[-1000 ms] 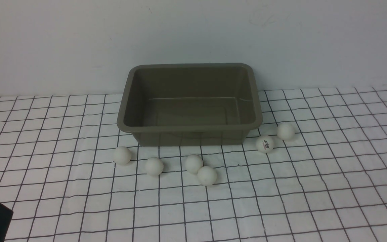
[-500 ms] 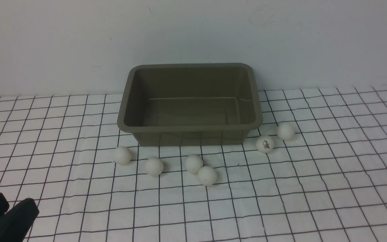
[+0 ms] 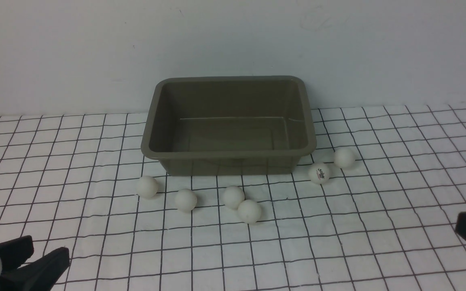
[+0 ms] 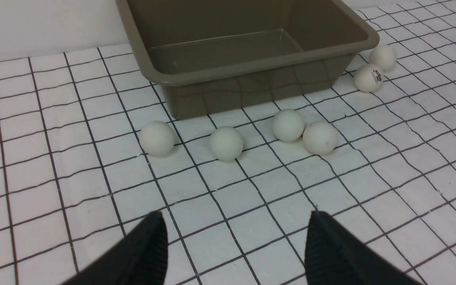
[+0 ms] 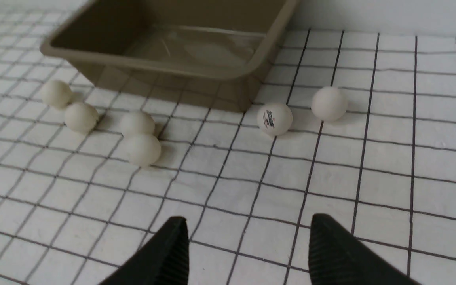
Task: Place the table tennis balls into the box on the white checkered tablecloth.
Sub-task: 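Reach for and grasp a ping pong ball on the table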
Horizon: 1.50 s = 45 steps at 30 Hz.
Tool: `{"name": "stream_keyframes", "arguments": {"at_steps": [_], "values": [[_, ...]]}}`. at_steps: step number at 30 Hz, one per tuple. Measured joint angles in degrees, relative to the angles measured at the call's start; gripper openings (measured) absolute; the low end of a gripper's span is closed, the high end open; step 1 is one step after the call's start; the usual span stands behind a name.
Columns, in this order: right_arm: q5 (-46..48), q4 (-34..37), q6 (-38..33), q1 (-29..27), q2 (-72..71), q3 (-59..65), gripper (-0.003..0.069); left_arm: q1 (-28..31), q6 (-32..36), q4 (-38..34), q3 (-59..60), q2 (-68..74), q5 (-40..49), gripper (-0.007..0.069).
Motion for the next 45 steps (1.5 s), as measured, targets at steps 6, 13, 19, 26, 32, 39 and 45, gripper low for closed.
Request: {"name": "stream_keyframes", "arguments": {"at_steps": [6, 13, 19, 26, 32, 39, 45], "values": [[4.7, -0.8, 0.7, 0.0, 16.2, -14.7, 0.0371, 0.0, 0.0, 0.0, 0.0, 0.0, 0.0, 0.0428], [5.8, -2.8, 3.0, 0.0, 35.0, -29.0, 0.0369, 0.0, 0.1, 0.0, 0.0, 0.0, 0.0, 0.0428], [4.7, -2.7, 3.0, 0.0, 48.7, -35.9, 0.0369, 0.0, 0.1, 0.0, 0.0, 0.0, 0.0, 0.0428], [4.7, -2.7, 3.0, 0.0, 61.0, -45.8, 0.0395, 0.0, 0.1, 0.0, 0.0, 0.0, 0.0, 0.0428], [4.6, -3.1, 3.2, 0.0, 67.3, -50.6, 0.0417, 0.0, 0.1, 0.0, 0.0, 0.0, 0.0, 0.0428], [3.7, -4.0, 3.0, 0.0, 72.0, -51.2, 0.0420, 0.0, 0.1, 0.0, 0.0, 0.0, 0.0, 0.0428], [3.6, -4.0, 1.1, 1.0, 73.9, -51.7, 0.0420, 0.0, 0.1, 0.0, 0.0, 0.0, 0.0, 0.0429]]}}
